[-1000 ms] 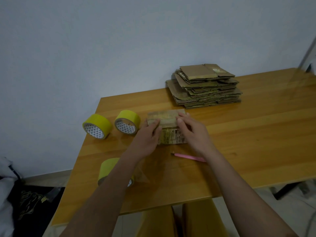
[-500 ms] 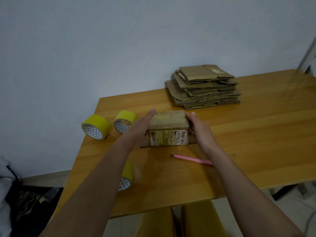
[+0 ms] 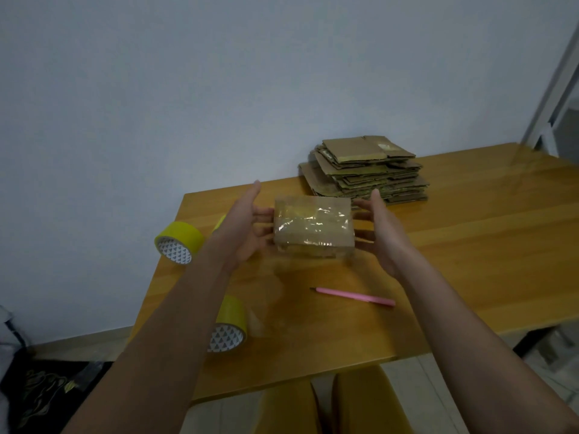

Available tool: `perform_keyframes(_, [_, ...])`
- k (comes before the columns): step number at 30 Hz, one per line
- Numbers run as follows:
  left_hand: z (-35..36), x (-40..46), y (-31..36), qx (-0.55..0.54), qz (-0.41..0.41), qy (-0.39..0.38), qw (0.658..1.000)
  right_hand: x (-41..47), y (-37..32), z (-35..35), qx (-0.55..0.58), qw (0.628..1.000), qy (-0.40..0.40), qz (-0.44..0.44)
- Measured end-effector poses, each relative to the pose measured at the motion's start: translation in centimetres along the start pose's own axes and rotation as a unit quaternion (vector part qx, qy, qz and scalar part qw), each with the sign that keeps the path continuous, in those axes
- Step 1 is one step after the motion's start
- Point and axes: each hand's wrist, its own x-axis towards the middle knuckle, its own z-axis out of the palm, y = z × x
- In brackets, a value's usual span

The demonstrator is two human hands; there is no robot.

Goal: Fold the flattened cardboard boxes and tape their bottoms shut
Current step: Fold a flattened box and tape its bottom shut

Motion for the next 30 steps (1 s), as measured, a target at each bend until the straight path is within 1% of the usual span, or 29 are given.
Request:
perform_keyframes(4, [-0.2,-0.2,2.3,0.014,0.090,0.001,0.996,0.0,-1.3,1.1,0.026,0.999,0.011,-0.037])
perform_keyframes(7, [-1.4,0.3,3.6,0.053,0.121,0.016,0.991,0.7,-1.8,2.6,0.040,0.998,-0.011,-0.053])
perform_keyframes(13, [-5.0,2.5,4.9,0.065,0.120,0.000,0.991,4.4,-2.8,7.0,-0.018,0.995,-0.064,-0.080])
perform_keyframes(16, [-7.2,4.0,5.7,0.093,0.135,0.011,0.986,7.4,-2.8,9.3,-0.032,0.993,-0.070,-0.090])
perform_keyframes(18, [-8.8,5.3,6.2,0.121,0.135,0.023,0.983,9.6,-2.5,10.6,-0.012,0.994,-0.074,-0.080])
perform_keyframes(21, [-10.7,7.2,6.8,0.159,0.104,0.031,0.981,12.4,-2.1,12.3,0.034,0.993,-0.091,-0.069])
perform_keyframes(23, [-11.7,8.3,6.9,0.172,0.093,0.030,0.980,14.0,-2.0,13.4,0.044,0.992,-0.099,-0.066])
perform_keyframes(27, [-13.4,10.5,6.9,0.110,0.080,0.013,0.991,16.5,-1.3,15.3,0.009,0.992,-0.100,-0.077])
perform_keyframes(30, [-14.3,12.3,6.6,0.045,0.067,0.032,0.996,17.6,-0.5,16.2,-0.070,0.987,-0.112,-0.096])
